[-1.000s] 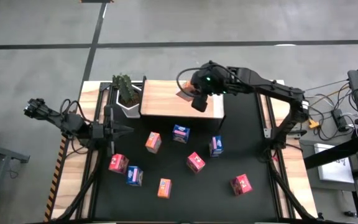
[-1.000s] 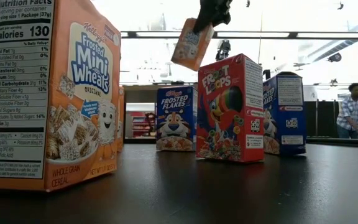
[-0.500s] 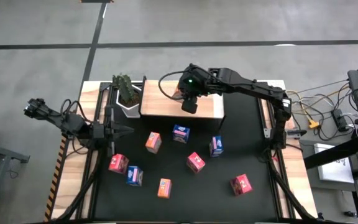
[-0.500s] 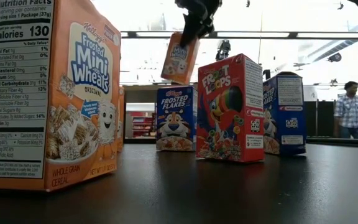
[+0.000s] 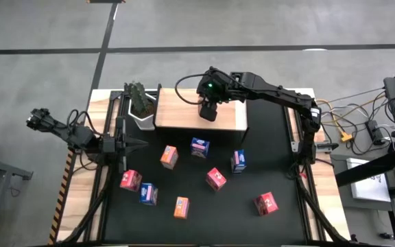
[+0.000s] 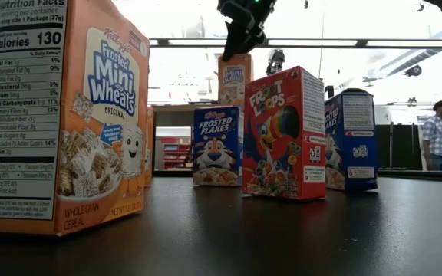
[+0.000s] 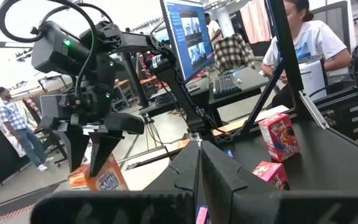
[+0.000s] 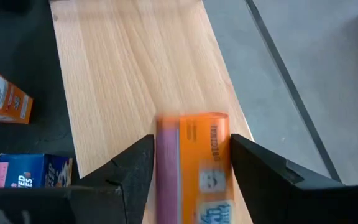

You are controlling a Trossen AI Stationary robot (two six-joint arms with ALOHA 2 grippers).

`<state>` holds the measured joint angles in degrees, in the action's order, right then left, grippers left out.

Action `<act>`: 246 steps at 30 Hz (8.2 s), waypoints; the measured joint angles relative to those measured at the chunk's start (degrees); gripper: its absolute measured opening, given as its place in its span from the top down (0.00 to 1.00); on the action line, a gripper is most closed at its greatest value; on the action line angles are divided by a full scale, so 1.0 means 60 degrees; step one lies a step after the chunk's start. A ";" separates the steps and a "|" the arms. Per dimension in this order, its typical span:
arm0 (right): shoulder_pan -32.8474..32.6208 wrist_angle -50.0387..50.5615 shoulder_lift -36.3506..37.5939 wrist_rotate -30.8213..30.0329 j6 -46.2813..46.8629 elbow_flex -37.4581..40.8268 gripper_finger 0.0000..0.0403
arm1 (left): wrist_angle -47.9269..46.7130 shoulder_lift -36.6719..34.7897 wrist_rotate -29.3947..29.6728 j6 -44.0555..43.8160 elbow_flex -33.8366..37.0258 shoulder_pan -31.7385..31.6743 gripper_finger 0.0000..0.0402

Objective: Stack cereal on shelf
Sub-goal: Put the top right orange cereal box on the shelf

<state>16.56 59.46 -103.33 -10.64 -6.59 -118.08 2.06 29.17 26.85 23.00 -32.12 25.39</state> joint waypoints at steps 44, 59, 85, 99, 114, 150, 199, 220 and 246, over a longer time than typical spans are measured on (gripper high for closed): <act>-0.0189 -0.0739 0.0652 -0.1493 -0.0084 0.2511 0.97 | 0.0001 0.0062 -0.0008 0.0007 0.0004 0.0000 1.00; -0.0189 -0.3811 0.0637 -0.0400 -0.0844 0.3212 0.97 | 0.0001 0.0062 -0.0006 0.0011 0.0004 -0.0001 1.00; -0.0625 -0.5186 0.0634 0.0025 -0.1028 0.4185 0.97 | 0.0001 0.0062 0.0000 0.0084 0.0004 0.0003 1.00; -0.0525 -0.7356 0.0604 -0.0308 -0.1419 0.4503 0.97 | 0.0001 0.0062 0.0000 0.0080 0.0004 0.0000 1.00; -0.0424 -0.8713 -0.0122 -0.0731 -0.2152 0.4503 0.97 | -0.0006 0.0062 0.0000 0.0076 0.0004 0.0002 1.00; -0.0903 -1.1246 -0.2001 -0.1759 -0.2203 0.3875 0.97 | -0.0001 0.0175 -0.0004 0.0038 0.0004 0.0003 1.00; -0.0270 -1.0308 -0.2324 -0.1656 -0.2503 0.3010 0.97 | -0.0007 0.0186 -0.0004 0.0078 0.0004 0.0001 1.00; 0.0048 -0.5300 -0.2299 0.0910 -0.2779 -0.1694 0.97 | 0.0010 0.0188 0.0000 0.0150 0.0004 0.0003 1.00; 0.0310 -0.5910 -0.3442 0.0259 -0.3410 -0.1399 0.97 | 0.0000 0.0186 0.0004 0.0262 0.0004 -0.0001 1.00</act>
<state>18.41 24.00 -123.98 -9.09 -27.05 -126.48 2.06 30.28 26.87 24.58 -32.10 25.39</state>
